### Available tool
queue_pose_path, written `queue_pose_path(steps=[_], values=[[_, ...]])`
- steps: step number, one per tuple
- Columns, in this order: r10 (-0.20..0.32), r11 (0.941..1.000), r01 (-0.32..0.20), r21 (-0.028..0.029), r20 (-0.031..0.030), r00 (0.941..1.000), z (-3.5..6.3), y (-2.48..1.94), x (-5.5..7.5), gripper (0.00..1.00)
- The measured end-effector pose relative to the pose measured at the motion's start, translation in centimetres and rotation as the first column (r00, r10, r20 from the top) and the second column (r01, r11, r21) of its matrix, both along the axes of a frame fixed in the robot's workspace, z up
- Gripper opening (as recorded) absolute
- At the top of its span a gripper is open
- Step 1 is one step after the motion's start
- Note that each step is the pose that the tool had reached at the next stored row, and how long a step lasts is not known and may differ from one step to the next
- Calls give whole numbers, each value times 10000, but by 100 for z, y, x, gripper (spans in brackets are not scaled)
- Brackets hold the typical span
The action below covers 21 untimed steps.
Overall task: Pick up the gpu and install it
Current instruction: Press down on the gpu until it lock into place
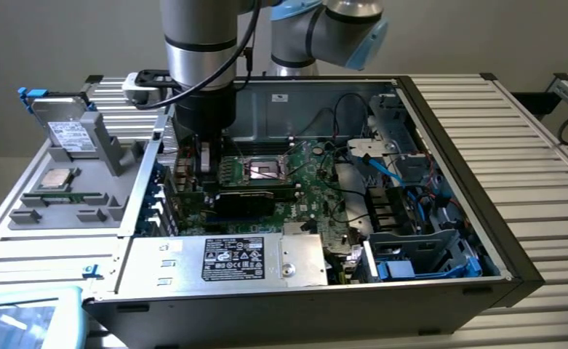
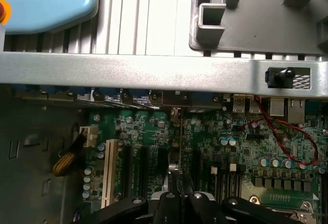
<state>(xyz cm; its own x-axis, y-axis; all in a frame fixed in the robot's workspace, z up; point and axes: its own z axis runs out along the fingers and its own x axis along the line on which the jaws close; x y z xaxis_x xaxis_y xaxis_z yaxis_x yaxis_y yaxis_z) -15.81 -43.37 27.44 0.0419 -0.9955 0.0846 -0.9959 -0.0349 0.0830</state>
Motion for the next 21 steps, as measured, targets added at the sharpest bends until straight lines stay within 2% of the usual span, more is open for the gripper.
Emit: queue_pose_path(steps=[21], values=[[26, 10000, -26, 12, -1, 10000, -53, -11, -1, 12]])
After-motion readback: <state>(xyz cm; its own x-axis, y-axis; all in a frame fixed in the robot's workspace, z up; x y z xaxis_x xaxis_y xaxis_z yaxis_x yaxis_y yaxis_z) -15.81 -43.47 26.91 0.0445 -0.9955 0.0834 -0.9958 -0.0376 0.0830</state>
